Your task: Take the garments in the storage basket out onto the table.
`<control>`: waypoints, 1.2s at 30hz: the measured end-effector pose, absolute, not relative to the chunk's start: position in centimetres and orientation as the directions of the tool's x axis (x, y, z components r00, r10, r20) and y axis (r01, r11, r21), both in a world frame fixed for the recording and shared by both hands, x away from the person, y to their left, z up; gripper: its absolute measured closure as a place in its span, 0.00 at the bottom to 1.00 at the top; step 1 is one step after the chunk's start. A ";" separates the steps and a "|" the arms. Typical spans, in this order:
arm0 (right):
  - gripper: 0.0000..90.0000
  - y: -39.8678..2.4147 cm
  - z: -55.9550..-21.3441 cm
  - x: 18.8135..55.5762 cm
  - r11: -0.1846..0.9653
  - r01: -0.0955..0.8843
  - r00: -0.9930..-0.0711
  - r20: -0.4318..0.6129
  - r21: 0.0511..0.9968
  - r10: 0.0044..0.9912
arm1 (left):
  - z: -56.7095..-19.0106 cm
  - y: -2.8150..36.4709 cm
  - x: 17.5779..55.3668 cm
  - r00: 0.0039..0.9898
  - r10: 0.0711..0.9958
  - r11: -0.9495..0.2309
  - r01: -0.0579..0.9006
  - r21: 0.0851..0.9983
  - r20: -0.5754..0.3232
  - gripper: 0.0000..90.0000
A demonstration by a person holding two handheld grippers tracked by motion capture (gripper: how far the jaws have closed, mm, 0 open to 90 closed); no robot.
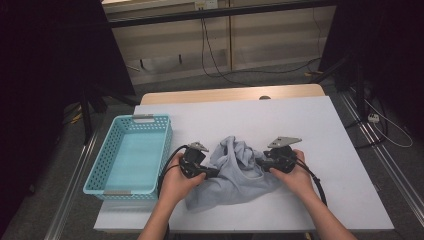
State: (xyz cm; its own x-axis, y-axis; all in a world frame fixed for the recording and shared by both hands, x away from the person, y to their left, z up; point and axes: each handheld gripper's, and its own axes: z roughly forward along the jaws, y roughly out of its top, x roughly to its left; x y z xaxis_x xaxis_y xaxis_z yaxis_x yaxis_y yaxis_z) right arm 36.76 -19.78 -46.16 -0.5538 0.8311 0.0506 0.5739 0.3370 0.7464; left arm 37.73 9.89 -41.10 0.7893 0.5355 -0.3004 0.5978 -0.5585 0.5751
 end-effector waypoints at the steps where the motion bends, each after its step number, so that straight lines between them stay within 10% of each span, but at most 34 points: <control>1: 0.67 -19.7 -46.1 36.8 0.345 0.568 -0.558 0.041 0.748 0.829 | -41.1 9.9 37.7 0.789 0.536 -0.559 0.598 0.574 -0.300 0.97; 8: 0.95 -19.3 -46.0 36.3 0.389 0.540 -0.604 0.022 0.746 0.796 | -41.0 10.0 37.8 0.784 0.543 -0.550 0.602 0.578 -0.300 0.93; 22: 0.96 -20.6 -45.0 35.0 0.303 0.553 -0.585 0.102 0.777 0.805 | -39.7 10.8 38.6 0.768 0.600 -0.499 0.579 0.645 -0.225 0.42; 36: 0.96 -21.1 -44.6 34.0 0.264 0.554 -0.572 0.131 0.789 0.809 | -39.1 10.8 41.0 0.739 0.633 -0.463 0.600 0.653 -0.230 0.27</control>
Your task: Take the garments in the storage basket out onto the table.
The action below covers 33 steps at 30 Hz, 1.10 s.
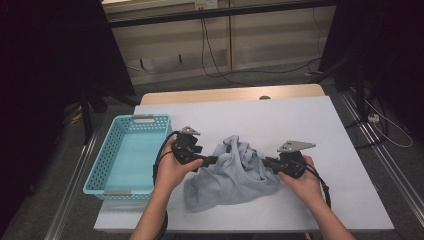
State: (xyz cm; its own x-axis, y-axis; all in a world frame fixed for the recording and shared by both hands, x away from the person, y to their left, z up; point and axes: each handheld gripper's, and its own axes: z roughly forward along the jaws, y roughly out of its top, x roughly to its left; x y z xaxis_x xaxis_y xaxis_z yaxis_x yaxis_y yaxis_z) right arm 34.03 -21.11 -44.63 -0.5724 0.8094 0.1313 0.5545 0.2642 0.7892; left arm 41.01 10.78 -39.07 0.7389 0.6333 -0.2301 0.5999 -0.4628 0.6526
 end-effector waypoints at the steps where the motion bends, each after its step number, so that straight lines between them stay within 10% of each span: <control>1: 0.96 -21.0 -44.6 34.0 0.272 0.549 -0.575 0.121 0.790 0.809 | -39.1 10.7 41.3 0.734 0.638 -0.459 0.605 0.650 -0.233 0.27; 33: 0.96 -20.9 -44.9 33.8 0.265 0.562 -0.573 0.138 0.784 0.808 | -39.1 6.9 46.5 0.698 0.674 -0.415 0.629 0.657 -0.242 0.23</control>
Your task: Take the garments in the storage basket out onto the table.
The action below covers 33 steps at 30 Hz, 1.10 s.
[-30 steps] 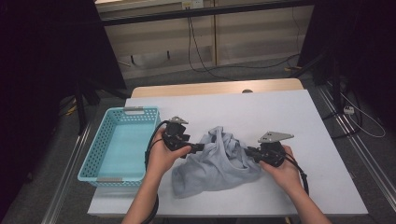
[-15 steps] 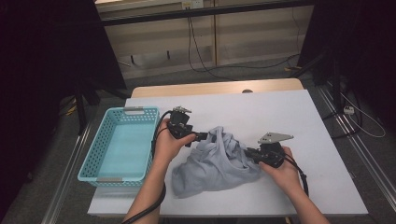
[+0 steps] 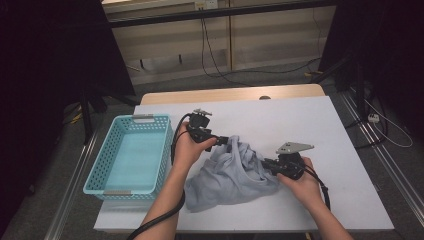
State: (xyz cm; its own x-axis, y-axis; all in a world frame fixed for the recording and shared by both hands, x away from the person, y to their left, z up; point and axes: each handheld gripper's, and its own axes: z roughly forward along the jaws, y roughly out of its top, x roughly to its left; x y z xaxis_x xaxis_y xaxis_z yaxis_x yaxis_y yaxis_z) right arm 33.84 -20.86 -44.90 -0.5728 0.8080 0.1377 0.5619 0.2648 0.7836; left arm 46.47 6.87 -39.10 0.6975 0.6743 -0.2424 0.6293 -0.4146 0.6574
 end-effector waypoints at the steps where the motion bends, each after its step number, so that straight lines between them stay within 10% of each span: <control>1: 0.96 -20.8 -44.9 33.8 0.262 0.564 -0.571 0.141 0.783 0.809 | -39.1 6.7 46.6 0.696 0.674 -0.414 0.633 0.655 -0.246 0.23; 21: 0.95 -20.8 -44.9 33.8 0.267 0.563 -0.575 0.138 0.782 0.806 | -39.6 3.9 45.8 0.755 0.596 -0.460 0.600 0.655 -0.273 0.25; 33: 0.95 -20.8 -45.1 33.8 0.269 0.567 -0.576 0.141 0.778 0.805 | -40.5 2.3 45.7 0.776 0.528 -0.460 0.603 0.651 -0.346 0.59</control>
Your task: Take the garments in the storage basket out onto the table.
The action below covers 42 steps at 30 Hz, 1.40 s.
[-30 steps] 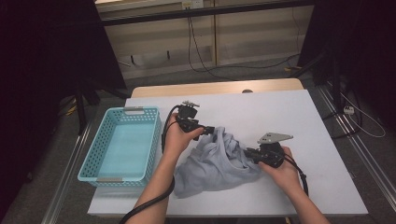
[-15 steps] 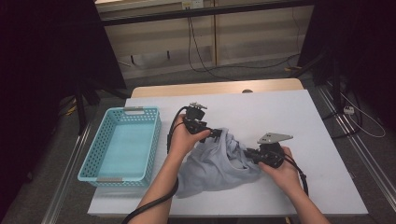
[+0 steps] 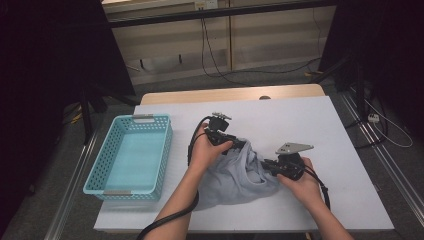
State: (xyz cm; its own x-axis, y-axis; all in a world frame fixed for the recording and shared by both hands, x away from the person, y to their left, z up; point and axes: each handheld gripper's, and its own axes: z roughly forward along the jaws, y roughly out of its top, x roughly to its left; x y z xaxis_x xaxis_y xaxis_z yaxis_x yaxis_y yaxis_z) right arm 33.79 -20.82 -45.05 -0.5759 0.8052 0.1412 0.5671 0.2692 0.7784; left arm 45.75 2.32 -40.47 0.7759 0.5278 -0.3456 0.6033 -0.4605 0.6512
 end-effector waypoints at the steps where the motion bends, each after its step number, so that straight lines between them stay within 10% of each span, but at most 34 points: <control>1: 0.95 -20.8 -45.0 33.8 0.270 0.567 -0.577 0.141 0.778 0.805 | -40.4 2.3 45.7 0.775 0.528 -0.458 0.604 0.652 -0.347 0.61; 10: 0.95 -20.8 -45.0 33.7 0.274 0.566 -0.577 0.136 0.777 0.806 | -39.7 2.6 45.0 0.762 0.528 -0.463 0.628 0.625 -0.375 0.94; 42: 0.95 -21.5 -44.9 33.5 0.260 0.568 -0.563 0.138 0.781 0.815 | -42.3 5.8 38.4 0.839 0.482 -0.540 0.511 0.668 -0.253 0.98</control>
State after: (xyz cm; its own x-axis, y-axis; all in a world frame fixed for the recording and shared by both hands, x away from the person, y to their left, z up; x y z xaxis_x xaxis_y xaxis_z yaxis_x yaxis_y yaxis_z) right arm 33.46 -21.47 -44.85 -0.5626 0.8151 0.1382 0.5680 0.2596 0.7811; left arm 38.36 5.83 -42.31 0.8391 0.4815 -0.2529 0.5114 -0.5402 0.6683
